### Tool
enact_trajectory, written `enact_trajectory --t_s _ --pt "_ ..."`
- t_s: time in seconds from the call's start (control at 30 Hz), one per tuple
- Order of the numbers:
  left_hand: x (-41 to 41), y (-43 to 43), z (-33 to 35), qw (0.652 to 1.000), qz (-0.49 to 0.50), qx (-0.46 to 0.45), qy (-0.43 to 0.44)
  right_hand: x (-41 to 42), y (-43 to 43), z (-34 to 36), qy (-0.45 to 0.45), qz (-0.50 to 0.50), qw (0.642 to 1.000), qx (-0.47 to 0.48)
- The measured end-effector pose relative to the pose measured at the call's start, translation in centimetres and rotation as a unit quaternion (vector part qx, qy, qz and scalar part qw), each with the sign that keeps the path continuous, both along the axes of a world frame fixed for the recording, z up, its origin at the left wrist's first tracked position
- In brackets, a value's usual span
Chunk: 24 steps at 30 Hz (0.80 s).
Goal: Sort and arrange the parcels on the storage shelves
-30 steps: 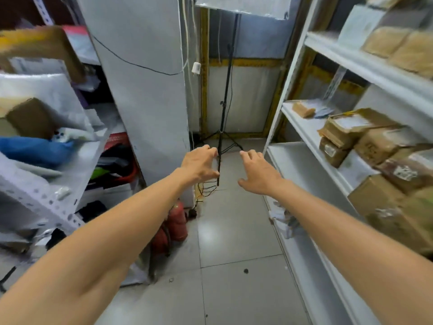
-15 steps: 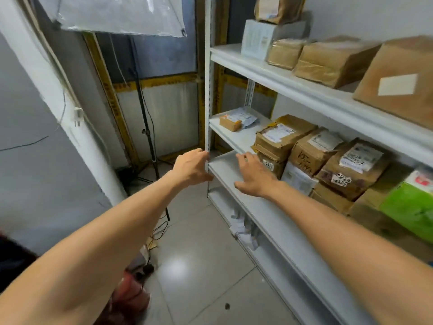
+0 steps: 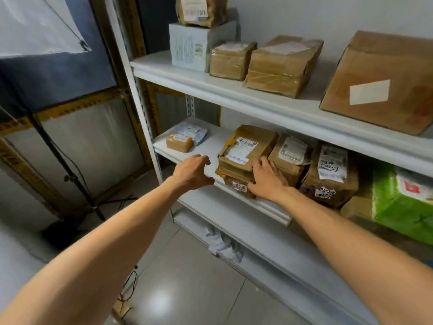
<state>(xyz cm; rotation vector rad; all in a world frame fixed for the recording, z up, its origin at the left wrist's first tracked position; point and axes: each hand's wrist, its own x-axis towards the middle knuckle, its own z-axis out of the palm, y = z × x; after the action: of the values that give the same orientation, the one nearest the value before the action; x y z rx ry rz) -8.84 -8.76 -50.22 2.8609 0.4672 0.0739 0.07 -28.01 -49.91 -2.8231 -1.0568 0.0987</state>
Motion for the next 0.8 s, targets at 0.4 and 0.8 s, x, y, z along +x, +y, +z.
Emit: enact_trajectory --t_s 0.4,0.8 --pt "10.2 4.3 -1.5 0.996 -0.084 -0.021 0.036 3.9 2.3 -1.5 -0.016 -0.097 0.995 0.028" --pt "14.3 7.0 -3.4 0.977 -0.124 -0.147 0.091 3.4 6.5 -2.9 0.027 -0.249 0.967 0.04"
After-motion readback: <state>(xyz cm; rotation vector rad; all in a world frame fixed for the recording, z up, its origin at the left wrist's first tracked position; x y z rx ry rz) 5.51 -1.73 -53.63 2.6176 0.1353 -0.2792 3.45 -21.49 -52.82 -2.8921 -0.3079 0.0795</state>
